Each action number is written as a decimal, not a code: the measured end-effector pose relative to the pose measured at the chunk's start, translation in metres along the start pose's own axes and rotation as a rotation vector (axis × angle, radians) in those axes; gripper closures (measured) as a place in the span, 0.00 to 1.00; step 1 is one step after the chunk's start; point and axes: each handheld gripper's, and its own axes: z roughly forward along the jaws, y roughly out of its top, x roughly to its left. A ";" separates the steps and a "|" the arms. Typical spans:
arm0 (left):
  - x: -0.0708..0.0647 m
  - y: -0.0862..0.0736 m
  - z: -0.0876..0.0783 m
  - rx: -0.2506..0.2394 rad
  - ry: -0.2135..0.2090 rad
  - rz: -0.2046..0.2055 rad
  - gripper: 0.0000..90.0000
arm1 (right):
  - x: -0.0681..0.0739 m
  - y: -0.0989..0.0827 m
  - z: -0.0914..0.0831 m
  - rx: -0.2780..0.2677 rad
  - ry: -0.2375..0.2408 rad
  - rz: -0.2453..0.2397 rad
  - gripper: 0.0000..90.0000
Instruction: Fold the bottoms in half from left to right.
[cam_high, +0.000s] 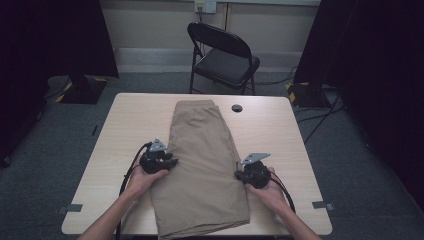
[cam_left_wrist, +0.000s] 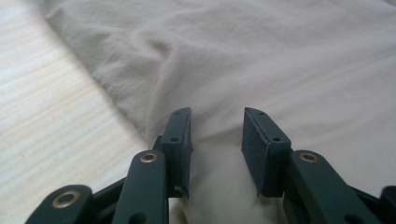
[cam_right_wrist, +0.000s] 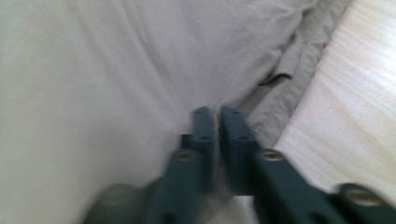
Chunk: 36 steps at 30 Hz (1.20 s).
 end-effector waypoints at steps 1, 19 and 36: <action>0.000 0.000 -0.001 0.004 -0.006 -0.003 0.63 | 0.001 0.000 -0.001 -0.010 0.000 0.007 0.83; -0.028 -0.019 -0.051 0.116 -0.157 -0.003 0.66 | 0.006 0.010 0.001 -0.123 0.056 -0.003 0.73; -0.002 -0.002 -0.007 0.068 -0.016 0.045 0.68 | -0.002 0.013 0.024 -0.096 0.020 0.049 0.59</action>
